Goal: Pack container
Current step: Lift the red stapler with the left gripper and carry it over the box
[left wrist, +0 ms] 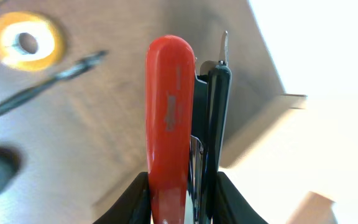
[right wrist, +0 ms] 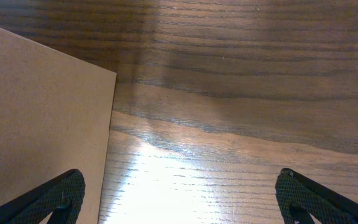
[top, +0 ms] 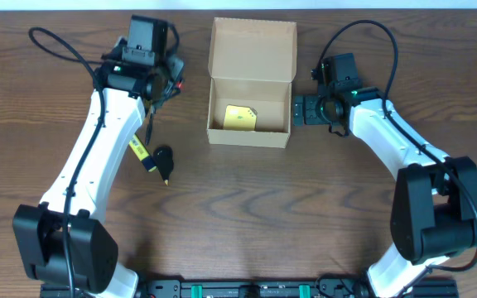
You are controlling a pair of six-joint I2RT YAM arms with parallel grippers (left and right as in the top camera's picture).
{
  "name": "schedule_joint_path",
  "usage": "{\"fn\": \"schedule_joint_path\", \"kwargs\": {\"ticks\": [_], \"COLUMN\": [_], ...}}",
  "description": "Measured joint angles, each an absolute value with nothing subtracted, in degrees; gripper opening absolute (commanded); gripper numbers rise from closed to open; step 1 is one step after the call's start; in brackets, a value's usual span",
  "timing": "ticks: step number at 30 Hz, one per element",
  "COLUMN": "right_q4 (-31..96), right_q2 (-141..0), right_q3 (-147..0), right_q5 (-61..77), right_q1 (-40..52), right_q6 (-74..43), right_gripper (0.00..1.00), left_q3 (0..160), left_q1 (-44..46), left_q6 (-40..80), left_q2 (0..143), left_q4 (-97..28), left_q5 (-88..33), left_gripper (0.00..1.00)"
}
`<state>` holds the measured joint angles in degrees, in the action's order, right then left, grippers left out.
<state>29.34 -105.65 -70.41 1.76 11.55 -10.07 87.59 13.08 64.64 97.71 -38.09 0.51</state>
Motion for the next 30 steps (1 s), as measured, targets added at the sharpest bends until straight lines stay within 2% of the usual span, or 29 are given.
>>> {"fn": "schedule_joint_path", "kwargs": {"ticks": [8,17,30], "right_q4": [29.3,29.3,29.3], "right_q2": [-105.6,-105.6,-105.6], "right_q3": [-70.4,-70.4,-70.4], "right_q5": [1.8,1.8,1.8], "right_q1": [11.6,11.6,11.6], "right_q6": [-10.1,-10.1,-10.1], "right_gripper": [0.99,0.99,0.99], "left_q3": [88.1,88.1,88.1], "left_q1": [19.0,23.8,29.9], "left_q6": [64.5,64.6,67.1], "left_q2": [99.2,107.4,108.2], "left_q4": [-22.9,-10.3,-12.9], "left_q5": [0.6,-4.2,-4.8], "left_gripper": [0.06,0.06,0.06]}}
